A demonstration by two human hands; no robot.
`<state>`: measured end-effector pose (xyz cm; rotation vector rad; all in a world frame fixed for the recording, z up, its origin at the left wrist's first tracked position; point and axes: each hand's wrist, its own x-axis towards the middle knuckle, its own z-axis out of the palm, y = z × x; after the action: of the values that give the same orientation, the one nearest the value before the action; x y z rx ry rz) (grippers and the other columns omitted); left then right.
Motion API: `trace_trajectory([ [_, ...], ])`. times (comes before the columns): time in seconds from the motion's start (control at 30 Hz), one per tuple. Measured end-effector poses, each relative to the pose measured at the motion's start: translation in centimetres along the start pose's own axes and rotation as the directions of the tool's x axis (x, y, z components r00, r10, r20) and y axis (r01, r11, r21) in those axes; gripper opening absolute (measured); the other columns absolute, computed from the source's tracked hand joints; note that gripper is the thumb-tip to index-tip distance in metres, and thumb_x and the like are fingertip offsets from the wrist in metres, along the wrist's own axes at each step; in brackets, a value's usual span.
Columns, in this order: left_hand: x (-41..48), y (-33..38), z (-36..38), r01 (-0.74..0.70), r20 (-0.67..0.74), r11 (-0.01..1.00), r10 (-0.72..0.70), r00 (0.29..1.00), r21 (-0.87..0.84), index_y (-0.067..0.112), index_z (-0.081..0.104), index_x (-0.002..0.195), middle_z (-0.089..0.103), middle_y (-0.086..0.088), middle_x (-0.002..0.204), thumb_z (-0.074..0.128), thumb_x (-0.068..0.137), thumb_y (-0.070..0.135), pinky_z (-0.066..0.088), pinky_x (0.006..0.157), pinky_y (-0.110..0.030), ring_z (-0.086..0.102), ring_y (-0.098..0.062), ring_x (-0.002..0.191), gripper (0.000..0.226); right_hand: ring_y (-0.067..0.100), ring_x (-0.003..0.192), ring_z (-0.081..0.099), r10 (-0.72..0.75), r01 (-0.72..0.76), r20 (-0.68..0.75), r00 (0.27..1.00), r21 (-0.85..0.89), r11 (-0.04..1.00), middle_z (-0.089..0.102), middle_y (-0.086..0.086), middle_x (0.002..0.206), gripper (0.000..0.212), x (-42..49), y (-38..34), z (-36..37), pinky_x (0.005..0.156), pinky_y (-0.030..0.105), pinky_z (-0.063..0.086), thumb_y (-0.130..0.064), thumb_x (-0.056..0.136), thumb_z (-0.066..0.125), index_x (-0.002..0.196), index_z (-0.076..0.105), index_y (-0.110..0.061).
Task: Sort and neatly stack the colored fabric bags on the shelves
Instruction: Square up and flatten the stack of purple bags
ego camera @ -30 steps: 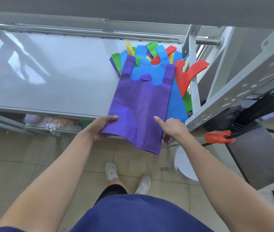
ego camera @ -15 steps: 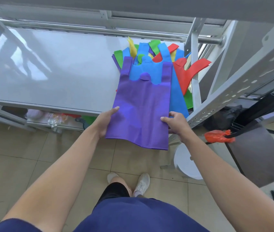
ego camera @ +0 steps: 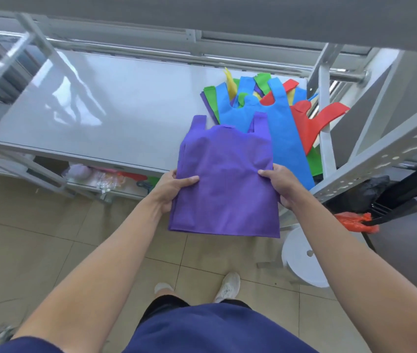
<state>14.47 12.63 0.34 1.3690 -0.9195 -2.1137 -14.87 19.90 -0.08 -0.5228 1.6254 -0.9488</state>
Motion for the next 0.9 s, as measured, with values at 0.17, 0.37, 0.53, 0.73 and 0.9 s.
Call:
trace_trajectory([
  [0.17,-1.7,1.4,-6.5,-0.048,-0.043,0.998,0.047,0.998,-0.043,-0.004,0.065,0.128,0.072,-0.024,0.123,0.081,0.082,-0.002,0.062,0.083,-0.046,0.074,-0.036,0.101,0.049,0.026,0.088,0.074,-0.004,0.003,0.039,0.999,0.029,1.0,0.077,0.01,0.103,0.018,-1.0,-1.8,7.3,0.081,0.036,0.059,-0.007,0.098,0.059,0.109,0.073,-0.009],
  [0.37,-5.3,3.9,-18.5,-0.131,-0.095,0.99,0.126,0.988,-0.053,-0.001,0.069,0.124,0.074,-0.021,0.117,0.086,0.077,-0.002,0.062,0.082,-0.045,0.073,-0.038,0.105,0.051,0.029,0.097,0.077,-0.014,0.025,0.097,0.995,-0.107,0.994,0.079,0.01,0.107,0.022,-1.0,-2.8,20.4,0.09,0.044,0.061,-0.007,0.094,0.07,0.115,0.075,-0.009],
  [0.53,-8.1,7.1,-28.5,-0.217,-0.194,0.975,0.206,0.959,-0.038,0.006,0.073,0.121,0.077,-0.015,0.115,0.09,0.077,0.011,0.062,0.09,-0.05,0.075,-0.034,0.105,0.047,0.025,0.067,0.073,-0.016,0.024,0.072,0.997,-0.109,0.994,0.077,0.011,0.085,0.021,-1.4,-5.3,32.4,0.07,0.037,0.059,-0.003,0.087,0.066,0.106,0.075,-0.003],
  [0.73,-7.0,12.5,-37.5,-0.248,-0.267,0.96,0.208,0.941,-0.127,0.004,0.071,0.123,0.077,-0.014,0.115,0.069,0.099,0.019,0.064,0.082,-0.043,0.074,-0.032,0.103,0.028,0.024,0.068,0.072,-0.016,0.023,0.12,0.993,-0.057,0.998,0.075,0.009,0.085,0.017,0.4,-10.0,42.6,0.062,0.03,0.058,-0.011,0.088,0.065,0.102,0.075,-0.01],
  [0.9,-2.1,16.4,-43.0,-0.284,-0.41,0.959,0.252,0.877,-0.02,0.008,0.076,0.112,0.079,-0.01,0.106,0.083,0.088,0.025,0.06,0.094,-0.053,0.075,-0.032,0.102,0.031,0.02,0.073,0.075,0.079,-0.029,0.235,0.969,-0.207,0.978,0.077,0.006,0.099,0.017,5.1,-12.7,46.6,0.057,0.029,0.058,-0.01,0.092,0.071,0.109,0.073,-0.009],
])
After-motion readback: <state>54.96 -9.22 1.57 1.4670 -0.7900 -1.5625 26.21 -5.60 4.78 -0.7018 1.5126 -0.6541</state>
